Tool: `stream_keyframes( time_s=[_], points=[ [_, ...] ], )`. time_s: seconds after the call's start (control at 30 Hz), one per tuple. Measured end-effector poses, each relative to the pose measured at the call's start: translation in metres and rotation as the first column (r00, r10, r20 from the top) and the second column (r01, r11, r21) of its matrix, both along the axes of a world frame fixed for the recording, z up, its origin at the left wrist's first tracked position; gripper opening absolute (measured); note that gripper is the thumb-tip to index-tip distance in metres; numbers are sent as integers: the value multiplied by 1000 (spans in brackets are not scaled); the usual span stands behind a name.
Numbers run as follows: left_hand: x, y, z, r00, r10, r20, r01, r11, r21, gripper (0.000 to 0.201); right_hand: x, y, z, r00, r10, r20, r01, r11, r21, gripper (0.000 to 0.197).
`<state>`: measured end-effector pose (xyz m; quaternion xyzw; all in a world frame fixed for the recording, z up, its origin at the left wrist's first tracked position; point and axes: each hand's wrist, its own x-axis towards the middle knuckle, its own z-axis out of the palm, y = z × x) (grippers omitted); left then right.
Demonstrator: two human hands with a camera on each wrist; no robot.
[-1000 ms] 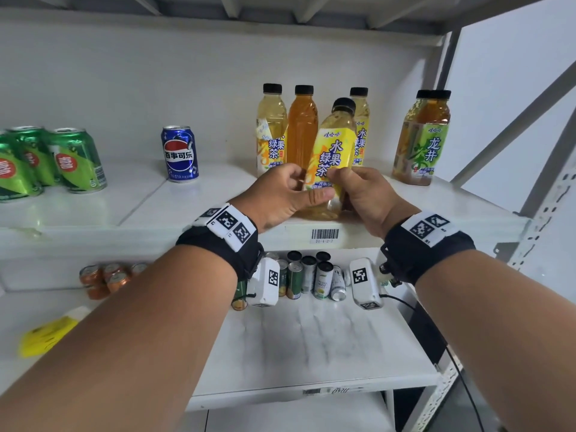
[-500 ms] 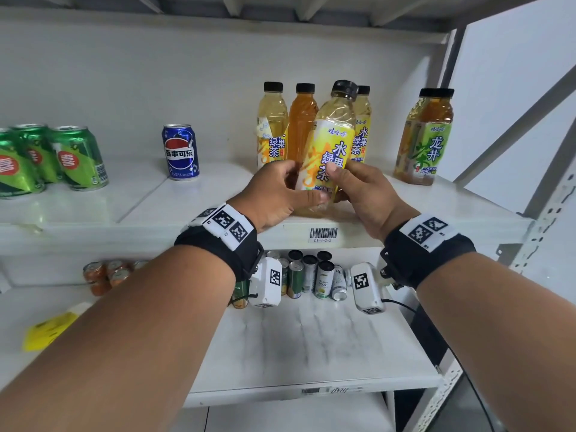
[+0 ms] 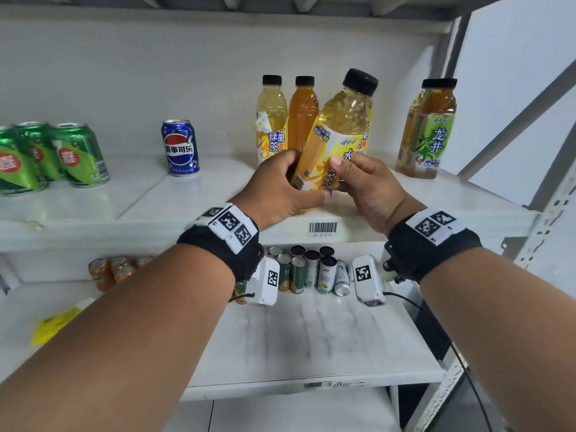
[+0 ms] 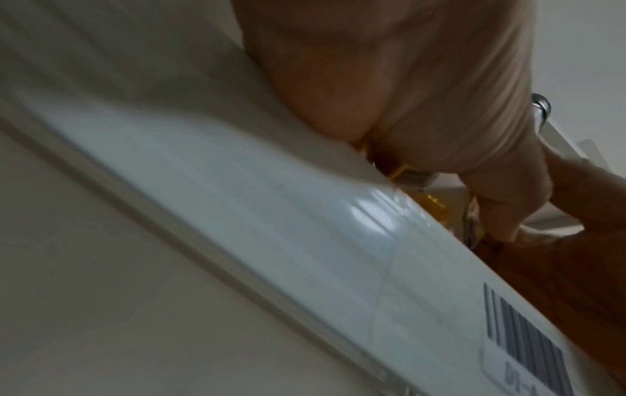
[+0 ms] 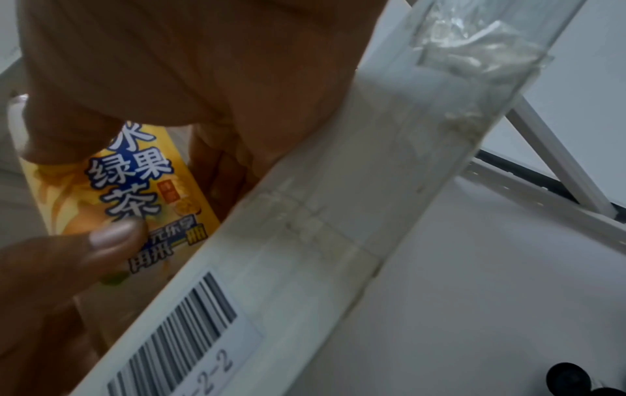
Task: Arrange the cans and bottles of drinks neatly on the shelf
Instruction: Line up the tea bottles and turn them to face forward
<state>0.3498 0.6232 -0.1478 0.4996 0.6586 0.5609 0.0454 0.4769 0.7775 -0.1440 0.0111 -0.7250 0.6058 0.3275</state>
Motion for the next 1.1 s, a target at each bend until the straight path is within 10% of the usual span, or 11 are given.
stream_keyframes(
  time_s=[0.57,0.77,1.1],
  points=[
    [-5,-2,14,993,-56,108,67,993,-100,44,3,-10,25,959,-267,93,251,956,155,19],
    [-9,-2,69,999,-38,-20,36,992,-122,49,-7,-8,102,922,-385,-40,371,849,375,62],
    [-4,72,126,964,4,-267,-73,966,-247,45,-11,55,180,859,-508,-65,261,324,909,23]
  ],
)
